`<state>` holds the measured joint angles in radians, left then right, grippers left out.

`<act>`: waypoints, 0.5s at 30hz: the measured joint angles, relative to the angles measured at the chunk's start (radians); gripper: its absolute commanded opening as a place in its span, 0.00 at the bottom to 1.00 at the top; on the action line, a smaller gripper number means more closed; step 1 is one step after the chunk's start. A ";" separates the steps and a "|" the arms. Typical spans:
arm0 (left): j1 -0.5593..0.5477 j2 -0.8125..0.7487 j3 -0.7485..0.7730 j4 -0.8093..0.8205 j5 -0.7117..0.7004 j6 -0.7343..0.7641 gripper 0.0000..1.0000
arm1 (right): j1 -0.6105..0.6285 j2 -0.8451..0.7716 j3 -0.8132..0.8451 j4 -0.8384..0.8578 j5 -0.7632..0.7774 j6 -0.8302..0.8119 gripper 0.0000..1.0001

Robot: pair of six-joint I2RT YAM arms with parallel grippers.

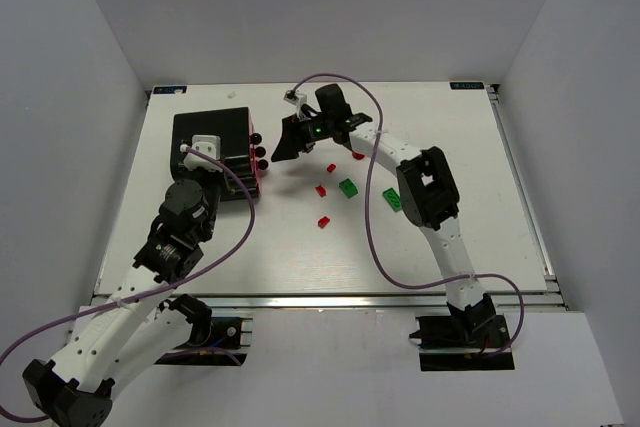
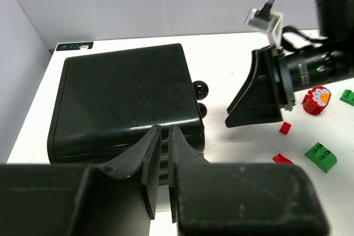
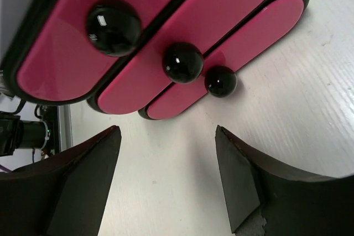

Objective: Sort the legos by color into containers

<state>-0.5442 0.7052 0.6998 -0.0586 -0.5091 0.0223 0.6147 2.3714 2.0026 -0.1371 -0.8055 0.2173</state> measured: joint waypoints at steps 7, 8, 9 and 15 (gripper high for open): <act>0.000 0.000 0.000 0.000 0.000 0.003 0.23 | 0.000 0.101 0.043 0.109 -0.066 0.121 0.76; 0.000 0.001 0.000 0.000 0.000 0.004 0.22 | 0.000 0.106 0.044 0.129 -0.074 0.136 0.76; 0.000 0.001 0.000 0.000 0.000 0.004 0.23 | 0.000 0.112 0.045 0.148 -0.080 0.153 0.76; 0.000 0.012 0.000 0.006 0.000 0.005 0.23 | 0.000 0.151 0.066 0.288 -0.108 0.262 0.75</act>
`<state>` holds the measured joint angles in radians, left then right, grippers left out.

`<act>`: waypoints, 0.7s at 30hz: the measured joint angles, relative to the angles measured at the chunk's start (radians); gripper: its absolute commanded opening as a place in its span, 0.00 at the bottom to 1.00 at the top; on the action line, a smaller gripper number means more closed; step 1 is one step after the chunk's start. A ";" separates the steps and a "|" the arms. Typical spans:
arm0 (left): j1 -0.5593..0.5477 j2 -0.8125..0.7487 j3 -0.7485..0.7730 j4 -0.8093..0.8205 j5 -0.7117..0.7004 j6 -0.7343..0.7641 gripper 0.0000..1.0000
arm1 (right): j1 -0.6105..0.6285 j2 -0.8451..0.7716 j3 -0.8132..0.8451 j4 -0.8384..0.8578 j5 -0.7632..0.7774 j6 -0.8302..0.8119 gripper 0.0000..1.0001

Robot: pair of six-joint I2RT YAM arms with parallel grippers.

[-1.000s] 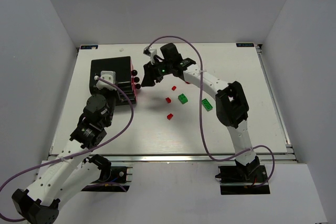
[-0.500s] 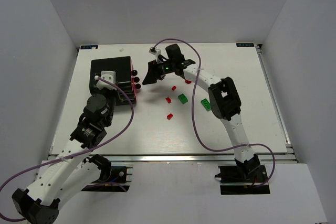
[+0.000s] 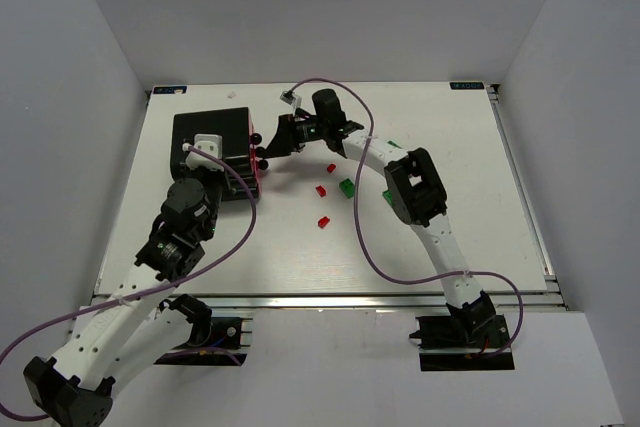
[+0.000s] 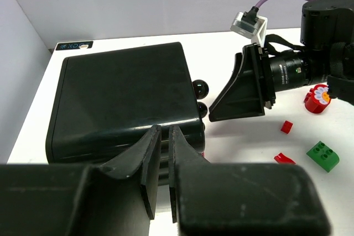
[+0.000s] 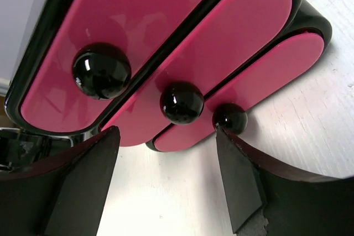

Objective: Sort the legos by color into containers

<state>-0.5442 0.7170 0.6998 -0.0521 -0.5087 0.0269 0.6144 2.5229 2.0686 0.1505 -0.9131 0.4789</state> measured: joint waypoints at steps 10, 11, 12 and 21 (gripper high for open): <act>0.000 0.012 0.000 0.001 0.000 0.003 0.23 | 0.000 0.076 0.016 0.145 -0.011 0.142 0.71; 0.000 0.013 0.000 0.001 0.000 0.003 0.23 | 0.000 0.082 0.017 0.158 -0.011 0.152 0.70; 0.000 0.014 0.000 0.001 0.000 0.003 0.23 | 0.001 0.087 0.017 0.172 -0.011 0.164 0.70; 0.000 0.034 0.000 0.002 0.000 0.007 0.23 | 0.001 0.104 0.023 0.325 -0.030 0.275 0.62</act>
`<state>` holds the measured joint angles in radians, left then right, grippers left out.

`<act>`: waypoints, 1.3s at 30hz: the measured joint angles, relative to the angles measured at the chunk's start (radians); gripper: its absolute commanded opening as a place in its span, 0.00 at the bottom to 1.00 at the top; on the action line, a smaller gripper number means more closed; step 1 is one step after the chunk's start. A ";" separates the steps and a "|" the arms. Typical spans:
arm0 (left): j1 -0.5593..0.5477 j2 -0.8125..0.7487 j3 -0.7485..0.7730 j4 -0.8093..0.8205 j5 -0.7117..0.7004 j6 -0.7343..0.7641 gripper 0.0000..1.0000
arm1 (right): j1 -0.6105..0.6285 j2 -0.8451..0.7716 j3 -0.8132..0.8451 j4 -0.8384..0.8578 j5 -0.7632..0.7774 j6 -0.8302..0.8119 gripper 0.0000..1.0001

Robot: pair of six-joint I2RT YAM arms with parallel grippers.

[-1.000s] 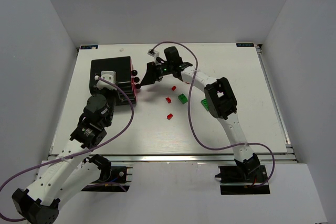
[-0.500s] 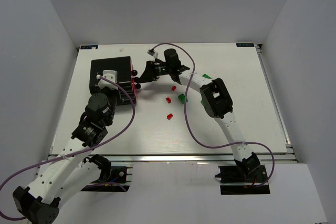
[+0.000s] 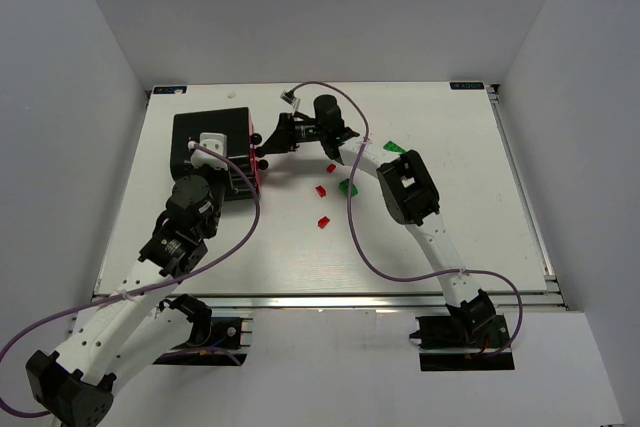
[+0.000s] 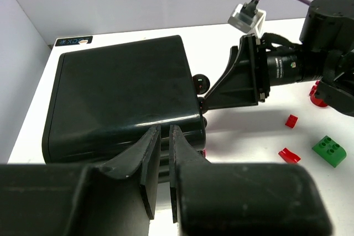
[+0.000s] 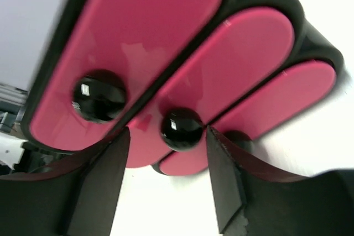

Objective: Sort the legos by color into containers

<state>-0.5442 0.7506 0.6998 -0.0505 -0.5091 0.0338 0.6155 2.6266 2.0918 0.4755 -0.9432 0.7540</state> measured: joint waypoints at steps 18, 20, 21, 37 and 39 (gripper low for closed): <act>0.000 0.008 0.000 0.000 -0.003 0.004 0.23 | 0.010 0.034 0.000 0.089 -0.010 0.078 0.57; 0.000 0.008 0.000 0.000 -0.004 0.004 0.23 | 0.013 0.034 0.001 0.092 -0.010 0.078 0.53; 0.000 0.009 0.000 0.000 -0.004 0.004 0.23 | 0.014 0.034 0.001 0.095 -0.010 0.078 0.51; 0.000 0.012 0.000 0.000 -0.005 0.007 0.23 | -0.003 0.052 -0.028 0.179 -0.018 0.111 0.22; 0.000 0.012 0.000 0.001 -0.005 0.007 0.23 | -0.016 0.047 -0.047 0.206 -0.033 0.121 0.22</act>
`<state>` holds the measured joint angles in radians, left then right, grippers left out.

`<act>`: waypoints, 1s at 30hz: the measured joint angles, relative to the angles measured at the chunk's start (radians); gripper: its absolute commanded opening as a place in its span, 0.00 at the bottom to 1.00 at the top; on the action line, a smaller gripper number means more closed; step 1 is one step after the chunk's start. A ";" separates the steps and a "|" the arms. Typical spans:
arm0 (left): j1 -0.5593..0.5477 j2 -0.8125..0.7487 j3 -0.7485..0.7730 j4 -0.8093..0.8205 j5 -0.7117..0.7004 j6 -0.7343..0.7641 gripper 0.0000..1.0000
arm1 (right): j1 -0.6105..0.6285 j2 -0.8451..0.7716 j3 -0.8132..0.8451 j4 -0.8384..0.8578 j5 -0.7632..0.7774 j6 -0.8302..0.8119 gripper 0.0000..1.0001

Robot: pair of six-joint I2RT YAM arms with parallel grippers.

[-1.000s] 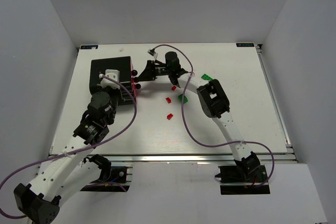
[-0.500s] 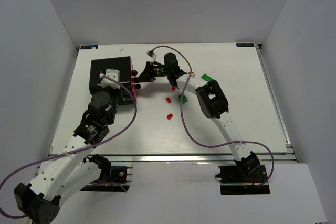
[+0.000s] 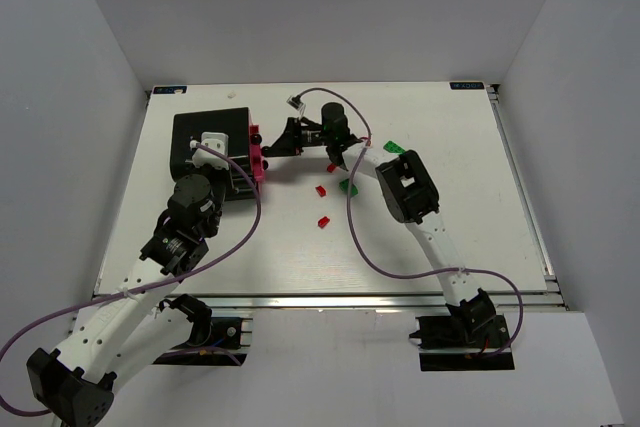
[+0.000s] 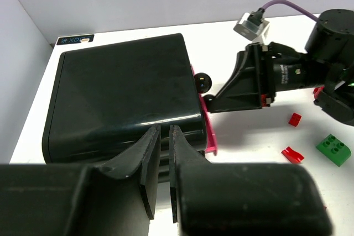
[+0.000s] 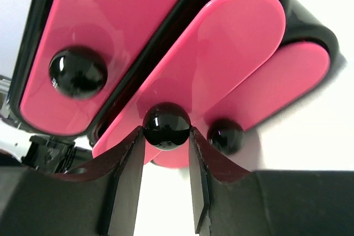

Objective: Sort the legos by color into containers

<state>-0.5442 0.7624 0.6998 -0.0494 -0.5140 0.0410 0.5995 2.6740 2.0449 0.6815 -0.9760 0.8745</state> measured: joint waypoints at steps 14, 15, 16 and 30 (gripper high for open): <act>0.000 0.000 0.000 0.005 0.002 0.000 0.23 | -0.117 -0.187 -0.295 -0.004 -0.063 -0.085 0.55; 0.000 0.000 0.000 0.005 0.005 0.000 0.23 | -0.122 -0.189 -0.295 -0.013 -0.067 -0.095 0.63; 0.000 0.000 0.000 0.005 0.011 0.000 0.26 | -0.126 -0.190 -0.295 -0.021 -0.071 -0.103 0.73; -0.016 0.224 0.113 -0.045 0.408 -0.114 0.31 | -0.159 -0.423 -0.432 -0.422 0.010 -0.478 0.66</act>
<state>-0.5602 0.9859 0.8131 -0.0944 -0.1059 -0.0734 0.4408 2.2509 1.6131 0.2592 -0.9657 0.3965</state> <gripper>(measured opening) 0.448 0.668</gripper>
